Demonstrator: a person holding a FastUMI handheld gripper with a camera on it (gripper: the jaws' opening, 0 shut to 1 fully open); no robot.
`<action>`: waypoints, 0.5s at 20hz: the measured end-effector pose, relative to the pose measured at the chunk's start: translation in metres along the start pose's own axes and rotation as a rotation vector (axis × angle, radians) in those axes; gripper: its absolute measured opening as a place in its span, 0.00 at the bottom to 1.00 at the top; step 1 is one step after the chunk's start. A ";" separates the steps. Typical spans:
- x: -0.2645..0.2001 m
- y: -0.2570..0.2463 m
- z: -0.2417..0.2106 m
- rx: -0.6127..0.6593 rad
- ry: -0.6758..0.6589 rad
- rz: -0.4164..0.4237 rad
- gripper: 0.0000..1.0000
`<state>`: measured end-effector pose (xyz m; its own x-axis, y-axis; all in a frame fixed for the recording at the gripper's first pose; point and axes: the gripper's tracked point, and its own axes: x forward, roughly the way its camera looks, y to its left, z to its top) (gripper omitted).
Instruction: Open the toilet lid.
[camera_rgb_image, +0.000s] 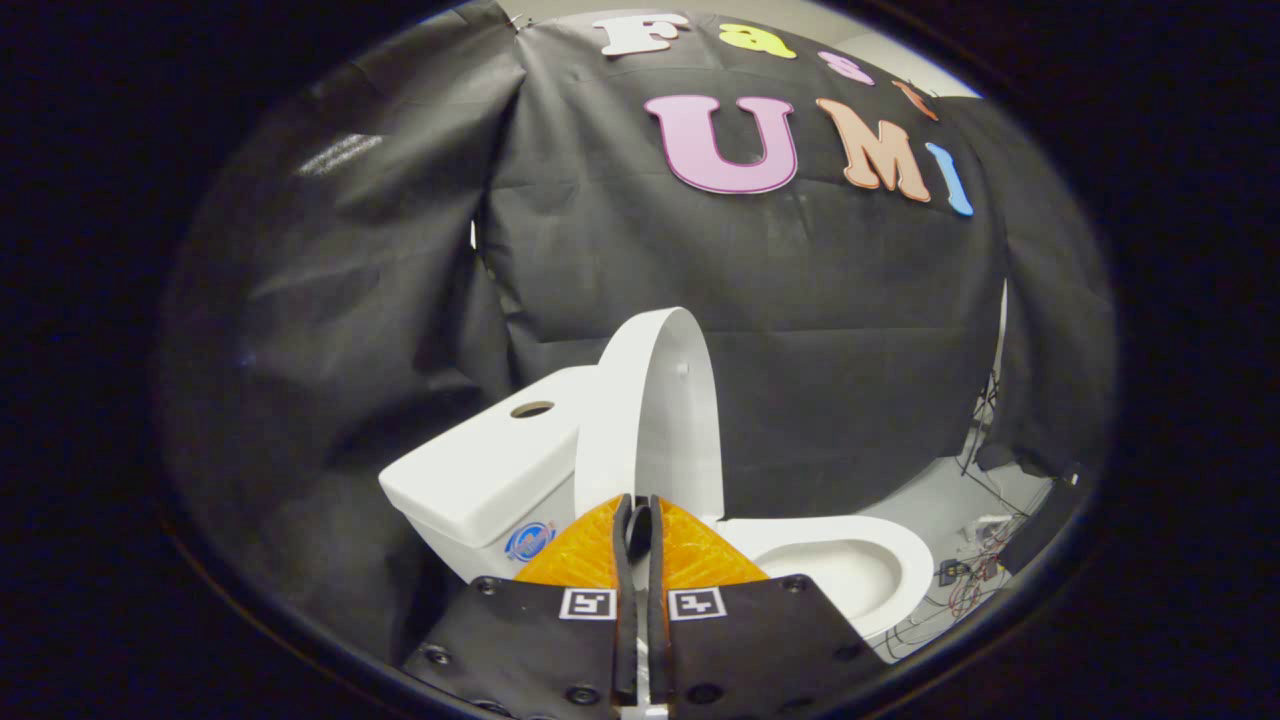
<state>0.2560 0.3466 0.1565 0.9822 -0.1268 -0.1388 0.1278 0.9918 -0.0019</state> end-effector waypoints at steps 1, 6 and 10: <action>0.001 0.005 0.000 -0.006 -0.004 0.005 0.05; 0.008 0.026 -0.001 -0.083 -0.016 0.029 0.05; 0.009 0.032 0.002 -0.076 -0.074 -0.003 0.05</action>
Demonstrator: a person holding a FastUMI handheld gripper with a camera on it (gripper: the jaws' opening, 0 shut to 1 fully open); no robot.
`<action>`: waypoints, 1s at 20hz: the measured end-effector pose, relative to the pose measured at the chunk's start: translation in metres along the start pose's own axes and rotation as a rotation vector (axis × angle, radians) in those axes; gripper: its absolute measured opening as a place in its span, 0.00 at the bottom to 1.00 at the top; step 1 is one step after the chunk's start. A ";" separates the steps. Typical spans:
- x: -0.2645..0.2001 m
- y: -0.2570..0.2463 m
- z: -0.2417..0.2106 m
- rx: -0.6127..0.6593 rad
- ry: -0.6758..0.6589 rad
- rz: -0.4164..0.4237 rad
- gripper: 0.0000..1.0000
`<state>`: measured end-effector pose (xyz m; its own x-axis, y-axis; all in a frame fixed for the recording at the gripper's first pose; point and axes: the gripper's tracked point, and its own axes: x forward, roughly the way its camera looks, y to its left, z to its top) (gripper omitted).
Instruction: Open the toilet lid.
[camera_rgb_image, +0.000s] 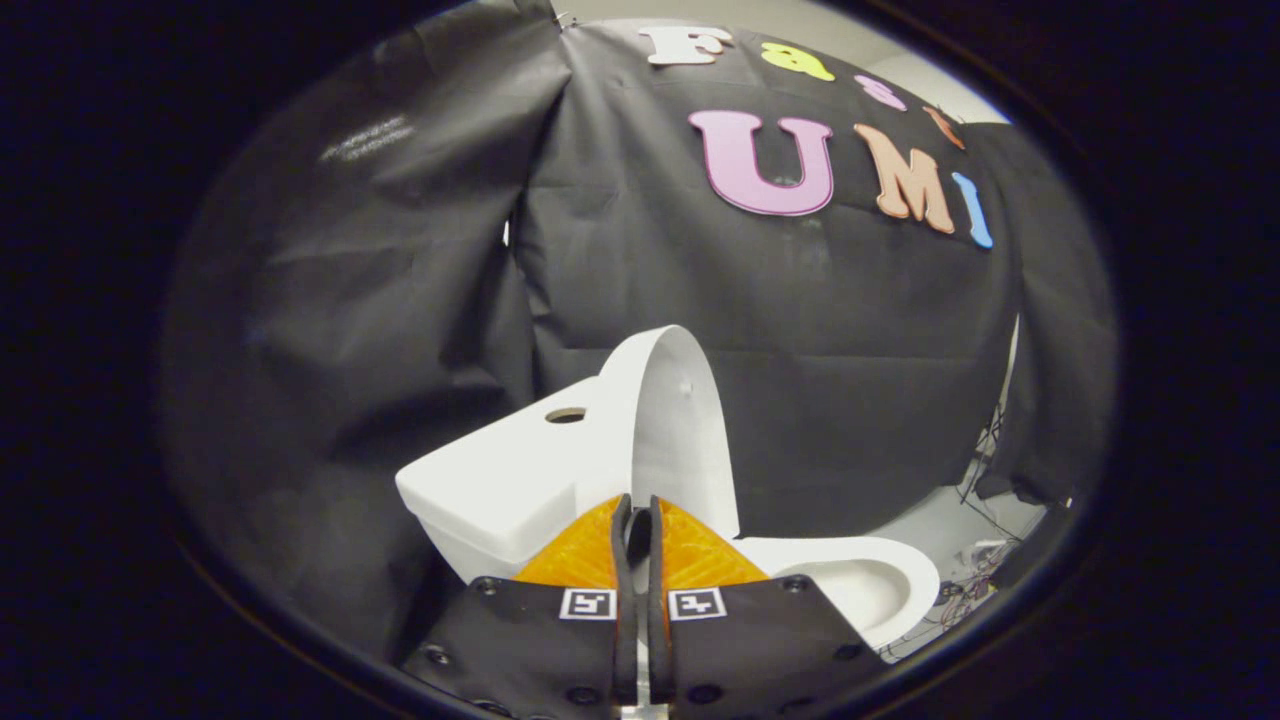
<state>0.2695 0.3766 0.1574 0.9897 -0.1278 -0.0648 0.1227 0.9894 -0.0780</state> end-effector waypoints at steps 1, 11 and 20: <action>0.007 0.009 -0.003 0.018 -0.010 0.029 0.05; 0.008 0.033 -0.003 -0.034 0.005 0.075 0.49; -0.015 0.041 0.003 -0.042 -0.003 0.186 0.99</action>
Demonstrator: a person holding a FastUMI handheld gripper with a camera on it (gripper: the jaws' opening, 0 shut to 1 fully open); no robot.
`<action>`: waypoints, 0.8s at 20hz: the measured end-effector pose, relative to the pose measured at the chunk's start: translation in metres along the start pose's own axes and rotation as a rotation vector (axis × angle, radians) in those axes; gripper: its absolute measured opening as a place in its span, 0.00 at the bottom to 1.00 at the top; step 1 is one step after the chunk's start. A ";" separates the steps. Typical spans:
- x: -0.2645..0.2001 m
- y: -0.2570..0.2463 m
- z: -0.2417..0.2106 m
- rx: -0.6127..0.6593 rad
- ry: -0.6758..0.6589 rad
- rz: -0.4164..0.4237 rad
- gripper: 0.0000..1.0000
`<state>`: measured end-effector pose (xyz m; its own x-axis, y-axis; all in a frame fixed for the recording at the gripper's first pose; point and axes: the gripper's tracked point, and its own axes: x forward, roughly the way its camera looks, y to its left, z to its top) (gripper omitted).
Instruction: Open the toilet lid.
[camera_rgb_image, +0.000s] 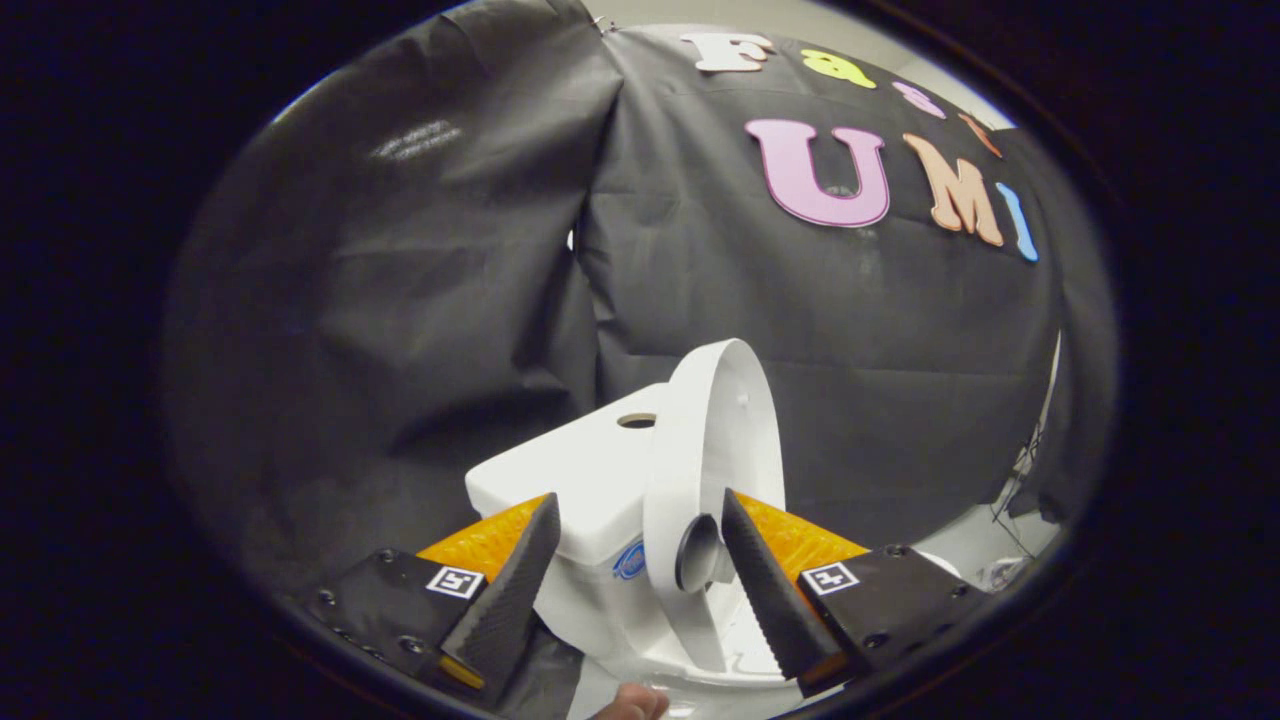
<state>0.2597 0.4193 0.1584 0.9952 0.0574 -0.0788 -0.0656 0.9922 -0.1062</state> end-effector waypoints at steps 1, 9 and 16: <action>-0.004 0.000 0.000 -0.002 0.001 0.010 0.99; -0.050 -0.012 0.008 -0.012 -0.035 0.071 0.99; -0.087 -0.063 0.009 -0.094 -0.031 0.045 0.99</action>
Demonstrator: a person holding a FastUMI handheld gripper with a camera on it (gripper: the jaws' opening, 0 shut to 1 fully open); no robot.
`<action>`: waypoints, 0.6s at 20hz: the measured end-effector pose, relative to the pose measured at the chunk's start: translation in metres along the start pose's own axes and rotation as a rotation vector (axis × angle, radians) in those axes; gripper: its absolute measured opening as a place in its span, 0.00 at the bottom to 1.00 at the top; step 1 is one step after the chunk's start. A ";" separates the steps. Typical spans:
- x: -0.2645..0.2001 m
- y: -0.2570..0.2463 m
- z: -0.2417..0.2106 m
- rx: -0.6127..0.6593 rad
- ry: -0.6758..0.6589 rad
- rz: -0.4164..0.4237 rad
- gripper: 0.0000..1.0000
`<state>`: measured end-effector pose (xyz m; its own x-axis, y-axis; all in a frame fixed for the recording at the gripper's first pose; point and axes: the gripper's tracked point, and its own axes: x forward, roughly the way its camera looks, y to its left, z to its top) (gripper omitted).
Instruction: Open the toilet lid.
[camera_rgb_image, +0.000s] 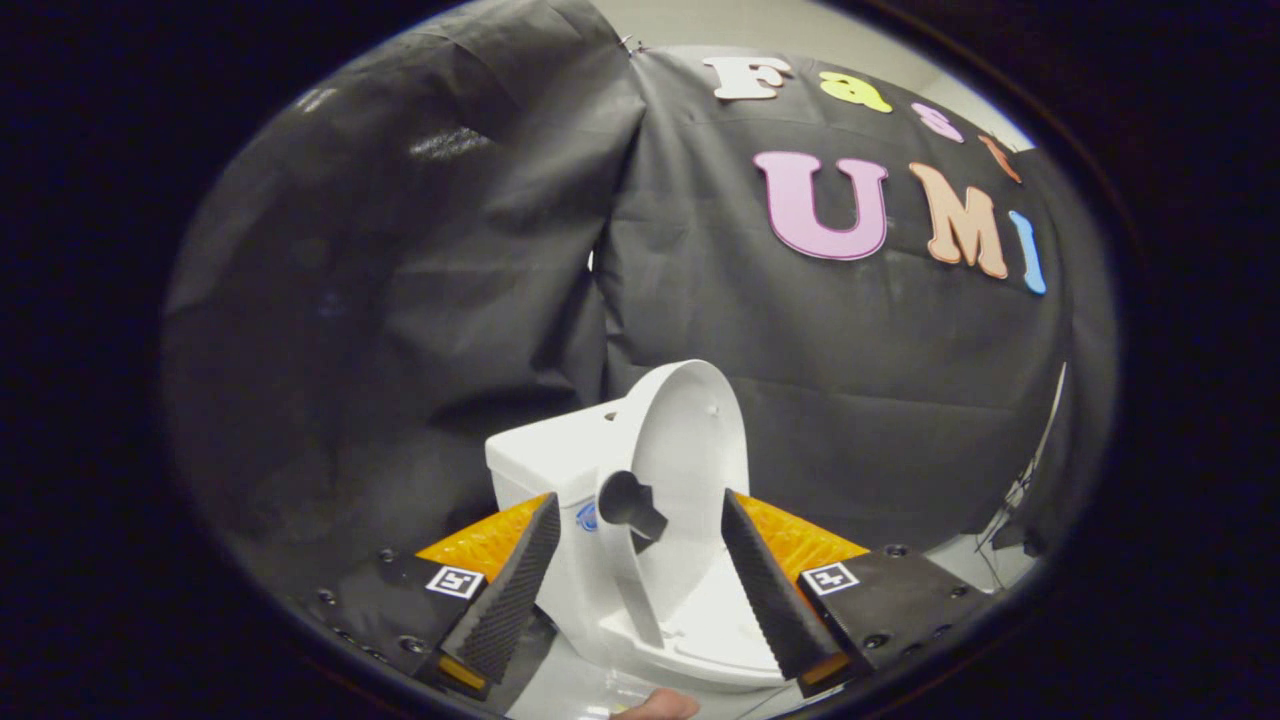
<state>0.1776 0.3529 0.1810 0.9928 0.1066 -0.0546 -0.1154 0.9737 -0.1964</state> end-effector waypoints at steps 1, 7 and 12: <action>-0.006 -0.011 -0.001 -0.012 -0.002 -0.012 0.99; -0.040 -0.073 0.003 -0.054 -0.027 -0.066 0.98; -0.064 -0.121 0.007 -0.096 -0.052 -0.100 0.97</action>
<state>0.1284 0.2302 0.2153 0.9995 0.0229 0.0200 -0.0161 0.9566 -0.2911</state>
